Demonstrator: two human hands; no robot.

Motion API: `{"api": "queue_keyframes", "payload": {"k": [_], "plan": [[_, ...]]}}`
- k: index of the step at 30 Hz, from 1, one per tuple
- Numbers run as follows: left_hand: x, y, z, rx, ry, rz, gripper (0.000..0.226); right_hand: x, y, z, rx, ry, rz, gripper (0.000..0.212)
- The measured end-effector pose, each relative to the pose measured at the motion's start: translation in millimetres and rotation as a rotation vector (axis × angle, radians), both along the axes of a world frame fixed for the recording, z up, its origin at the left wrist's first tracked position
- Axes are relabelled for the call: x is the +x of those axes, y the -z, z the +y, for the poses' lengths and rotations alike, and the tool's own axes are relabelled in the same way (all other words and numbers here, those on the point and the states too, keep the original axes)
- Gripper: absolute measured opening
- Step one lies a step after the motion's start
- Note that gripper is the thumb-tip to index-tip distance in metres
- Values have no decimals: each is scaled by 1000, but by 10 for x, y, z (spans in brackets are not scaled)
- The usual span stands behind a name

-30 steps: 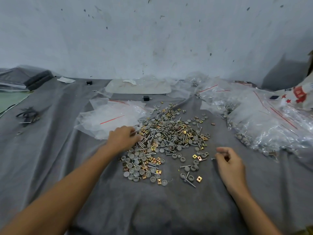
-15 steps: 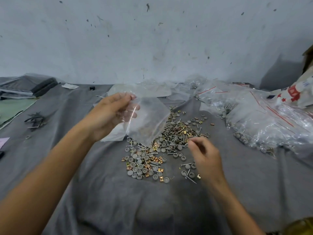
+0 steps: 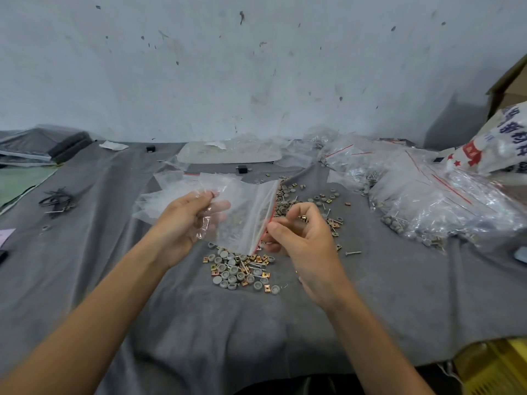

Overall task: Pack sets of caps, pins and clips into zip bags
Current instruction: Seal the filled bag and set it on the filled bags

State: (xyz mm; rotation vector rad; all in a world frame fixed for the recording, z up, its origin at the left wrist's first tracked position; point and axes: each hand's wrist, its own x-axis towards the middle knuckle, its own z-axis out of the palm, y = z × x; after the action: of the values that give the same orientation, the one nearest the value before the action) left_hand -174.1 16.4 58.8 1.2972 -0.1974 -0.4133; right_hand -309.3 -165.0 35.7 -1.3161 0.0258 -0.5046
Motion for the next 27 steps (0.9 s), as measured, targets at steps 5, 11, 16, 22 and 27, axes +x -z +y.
{"api": "queue_keyframes", "payload": {"k": [5, 11, 16, 22, 27], "plan": [[-91, 1, -44, 21, -9, -30, 16, 26, 4, -8, -61, 55, 66, 25], [-129, 3, -7, 69, -53, -31, 20, 13, 42, -140, -259, 169, 91, 36], [-187, 43, -36, 500, -123, -235, 36, -69, -57, -243, -593, 33, 127, 37], [-512, -226, -29, 665, 257, -751, 111, -211, -337, -343, -994, -24, 64, 13], [-787, -350, -131, 430, 576, -770, 121, -383, -674, -264, -1163, -132, -14, 9]]}}
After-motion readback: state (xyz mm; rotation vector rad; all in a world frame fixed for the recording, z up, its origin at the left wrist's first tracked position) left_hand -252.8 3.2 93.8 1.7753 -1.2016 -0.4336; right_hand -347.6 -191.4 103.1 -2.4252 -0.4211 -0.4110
